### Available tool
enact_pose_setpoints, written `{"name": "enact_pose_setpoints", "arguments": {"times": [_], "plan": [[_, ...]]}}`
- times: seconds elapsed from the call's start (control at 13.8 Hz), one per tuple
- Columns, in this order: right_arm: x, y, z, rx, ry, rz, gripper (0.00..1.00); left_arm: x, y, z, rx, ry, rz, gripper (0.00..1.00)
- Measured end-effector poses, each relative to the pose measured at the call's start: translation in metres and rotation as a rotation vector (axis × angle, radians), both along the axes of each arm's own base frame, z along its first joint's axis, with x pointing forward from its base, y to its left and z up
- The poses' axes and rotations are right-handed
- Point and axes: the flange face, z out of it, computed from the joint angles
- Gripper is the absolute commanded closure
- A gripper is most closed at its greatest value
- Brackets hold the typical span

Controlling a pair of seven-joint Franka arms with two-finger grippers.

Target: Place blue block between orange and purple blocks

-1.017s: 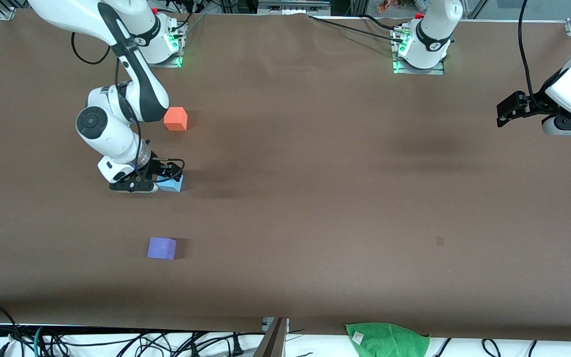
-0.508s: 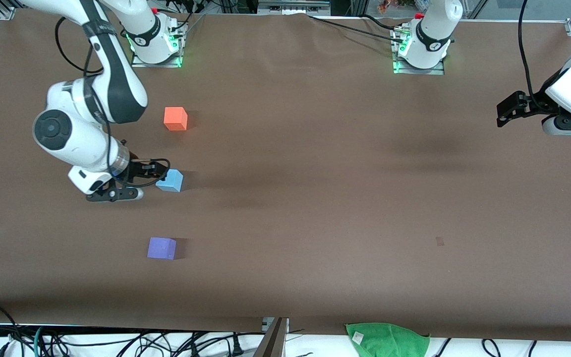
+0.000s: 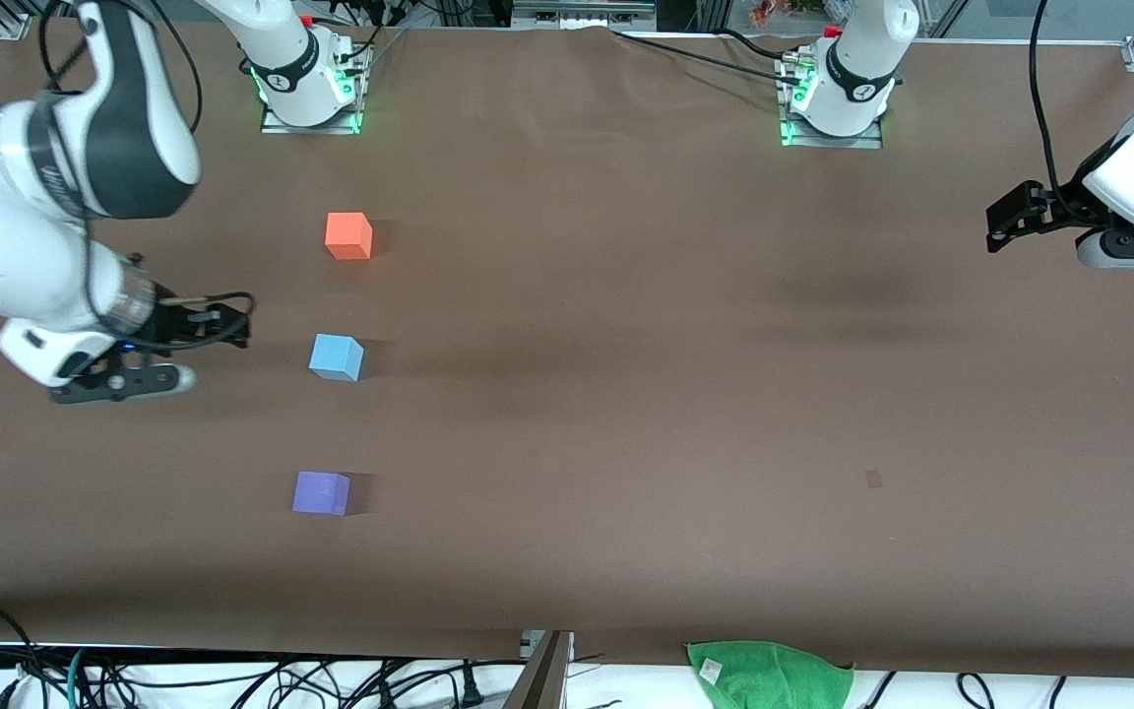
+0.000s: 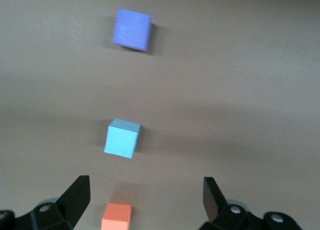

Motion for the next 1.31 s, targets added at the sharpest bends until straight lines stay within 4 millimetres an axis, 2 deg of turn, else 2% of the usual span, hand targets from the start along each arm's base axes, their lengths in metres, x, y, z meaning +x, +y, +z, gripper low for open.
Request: {"name": "enact_pose_setpoints", "arguments": {"times": [0.15,0.29,0.58,0.8,0.94,1.16,1.31], "plan": [[-0.001,-0.013,0.013,-0.007,0.019,-0.005,0.00,0.000,0.000,0.000,0.000,0.000,0.000,0.00],[-0.006,-0.017,0.026,-0.008,0.033,-0.011,0.00,0.000,0.000,0.000,0.000,0.000,0.000,0.00],[-0.032,-0.018,0.063,-0.004,0.068,-0.010,0.00,0.000,0.000,0.000,0.000,0.000,0.000,0.00],[-0.051,-0.002,0.083,-0.001,0.089,0.023,0.00,0.000,0.000,0.000,0.000,0.000,0.000,0.00],[-0.060,0.001,0.100,0.000,0.073,0.033,0.00,0.000,0.000,0.000,0.000,0.000,0.000,0.00],[-0.079,-0.016,0.130,0.005,0.062,0.010,0.00,0.000,0.000,0.000,0.000,0.000,-0.001,0.00],[-0.085,-0.024,0.136,0.007,0.066,-0.001,0.00,0.000,-0.001,0.000,0.000,0.000,-0.001,0.00]]}}
